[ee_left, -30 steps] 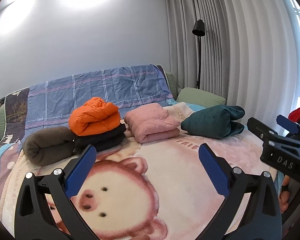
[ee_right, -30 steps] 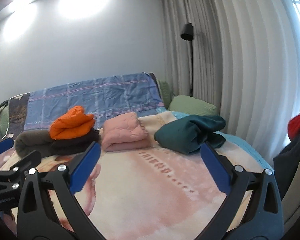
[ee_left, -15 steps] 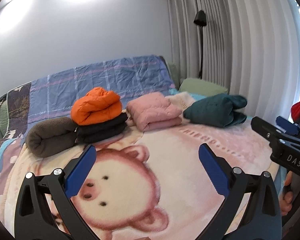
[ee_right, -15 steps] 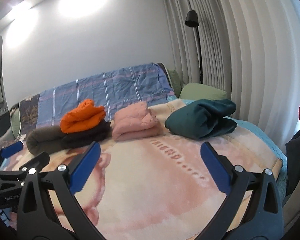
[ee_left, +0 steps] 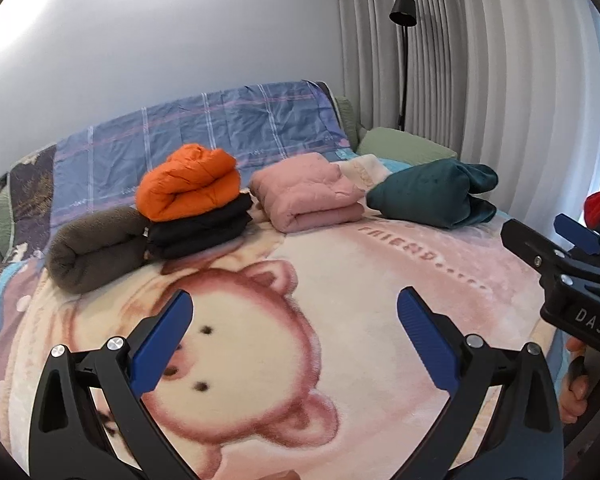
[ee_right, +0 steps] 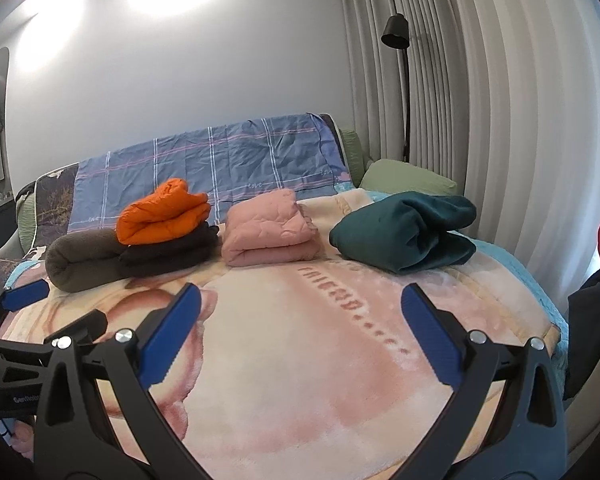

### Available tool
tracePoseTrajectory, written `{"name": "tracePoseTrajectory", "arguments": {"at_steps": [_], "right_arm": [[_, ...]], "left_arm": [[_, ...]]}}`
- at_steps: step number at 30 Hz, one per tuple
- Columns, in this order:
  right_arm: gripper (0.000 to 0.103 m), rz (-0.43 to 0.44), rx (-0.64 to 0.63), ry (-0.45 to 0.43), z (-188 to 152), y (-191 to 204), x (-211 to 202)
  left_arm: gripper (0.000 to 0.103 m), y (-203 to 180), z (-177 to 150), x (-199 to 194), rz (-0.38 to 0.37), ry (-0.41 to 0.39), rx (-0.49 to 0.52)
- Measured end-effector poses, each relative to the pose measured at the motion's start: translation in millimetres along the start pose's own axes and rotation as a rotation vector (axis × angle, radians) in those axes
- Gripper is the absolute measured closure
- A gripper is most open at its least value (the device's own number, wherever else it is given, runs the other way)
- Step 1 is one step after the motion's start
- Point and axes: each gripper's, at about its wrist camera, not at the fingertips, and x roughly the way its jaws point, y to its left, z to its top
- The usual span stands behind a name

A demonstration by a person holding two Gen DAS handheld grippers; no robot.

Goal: Fold large clothes

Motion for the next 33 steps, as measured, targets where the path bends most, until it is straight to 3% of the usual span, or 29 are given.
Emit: {"name": "tracePoseTrajectory", "arguments": {"at_steps": [5,33], "right_arm": [[0.002,0.003,-0.009,0.017,-2.4,0.8,3.9],[0.002,0.002,0.006,0.062,-9.5,-2.1,19.1]], "left_arm": [[0.001,4.4,-4.8,9.1,-0.01,0.035,-0.027],[0.001,-1.4,-5.6,19.2,0.006,0.064,0.001]]}}
